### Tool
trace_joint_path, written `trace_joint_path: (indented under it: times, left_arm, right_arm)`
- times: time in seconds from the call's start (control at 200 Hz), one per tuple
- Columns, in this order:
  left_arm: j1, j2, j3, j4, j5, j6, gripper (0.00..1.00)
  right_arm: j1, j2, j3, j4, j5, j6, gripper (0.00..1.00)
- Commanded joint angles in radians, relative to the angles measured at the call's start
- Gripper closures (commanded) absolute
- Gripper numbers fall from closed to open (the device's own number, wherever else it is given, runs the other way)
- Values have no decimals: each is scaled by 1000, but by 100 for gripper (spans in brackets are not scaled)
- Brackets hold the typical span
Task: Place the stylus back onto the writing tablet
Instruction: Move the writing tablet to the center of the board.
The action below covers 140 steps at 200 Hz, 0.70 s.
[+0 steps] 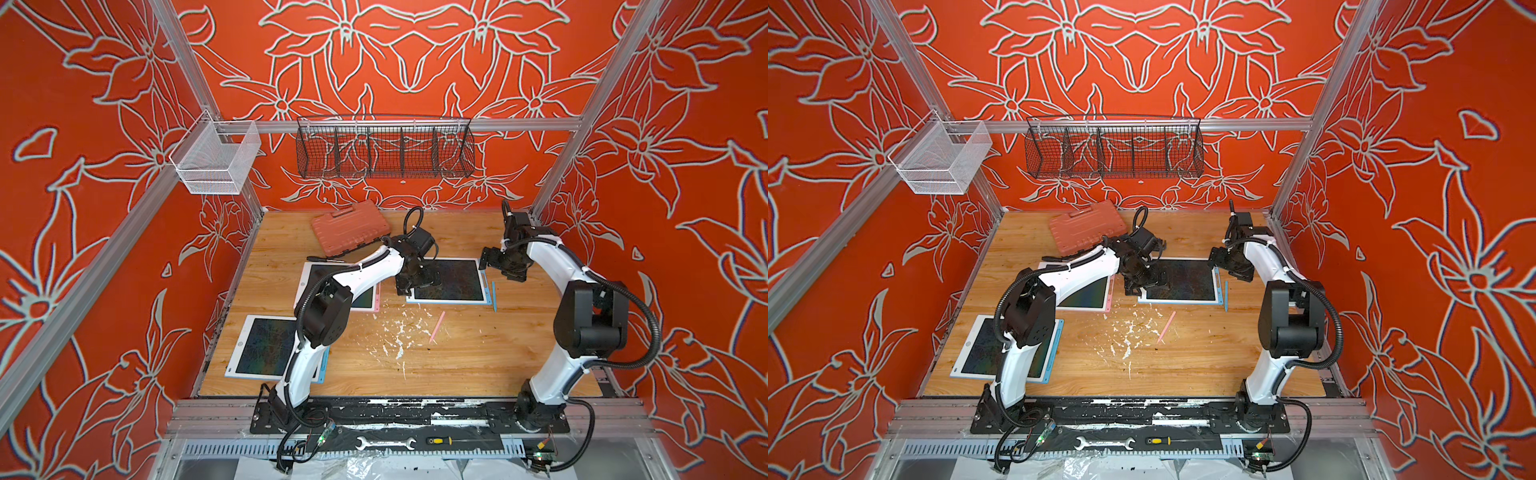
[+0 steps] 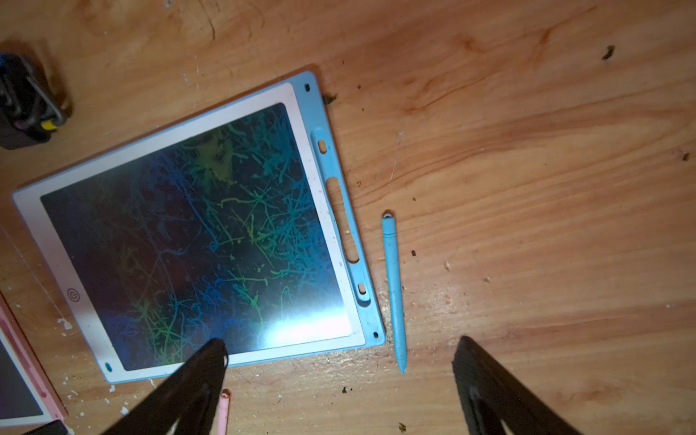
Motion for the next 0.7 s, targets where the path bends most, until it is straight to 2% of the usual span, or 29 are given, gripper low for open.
trace_joint_path:
  times: [0.0,0.165,0.696]
  left_arm:
    - [20,33,36,-26,21,23,3]
    - [36,77,88,-51,16,35,2]
    - [102,145,91,12,25,18,1]
  right_arm:
    - [-20,27,28,-2,-16,12,4]
    - [-35,82,44,22,-41,3,4]
    - [-36,277,193,72,-128,30,8]
